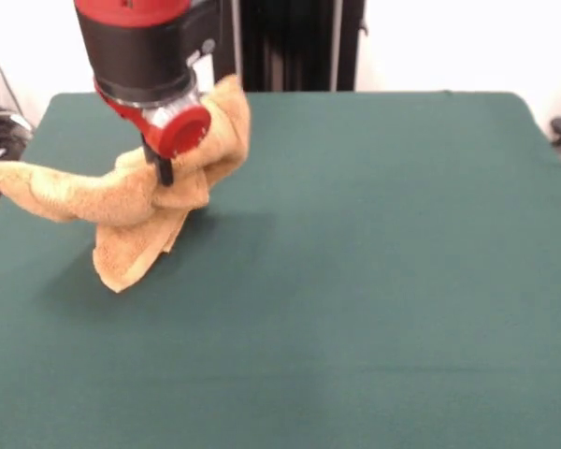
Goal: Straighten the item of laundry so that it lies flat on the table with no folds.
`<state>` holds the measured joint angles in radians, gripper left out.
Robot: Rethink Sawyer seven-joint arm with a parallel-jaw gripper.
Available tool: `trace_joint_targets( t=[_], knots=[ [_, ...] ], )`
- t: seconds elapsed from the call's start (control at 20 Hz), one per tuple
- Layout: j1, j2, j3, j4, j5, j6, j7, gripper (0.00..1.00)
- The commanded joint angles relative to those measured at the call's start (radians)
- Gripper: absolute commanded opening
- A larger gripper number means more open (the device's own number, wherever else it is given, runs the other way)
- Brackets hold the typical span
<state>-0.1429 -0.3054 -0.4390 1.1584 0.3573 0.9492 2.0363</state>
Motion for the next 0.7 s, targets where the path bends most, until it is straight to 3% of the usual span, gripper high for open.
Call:
trace_joint_targets(
  t=[0.05,0.5,0.7],
  knots=[
    [0.063,0.124,0.083,-0.226,0.087,0.167,0.418,0.00],
    [0.039,0.249,-0.046,-0.582,0.022,0.382,0.398,0.00],
    [0.018,0.320,-0.121,-0.765,0.060,0.504,0.453,0.00]
  ],
)
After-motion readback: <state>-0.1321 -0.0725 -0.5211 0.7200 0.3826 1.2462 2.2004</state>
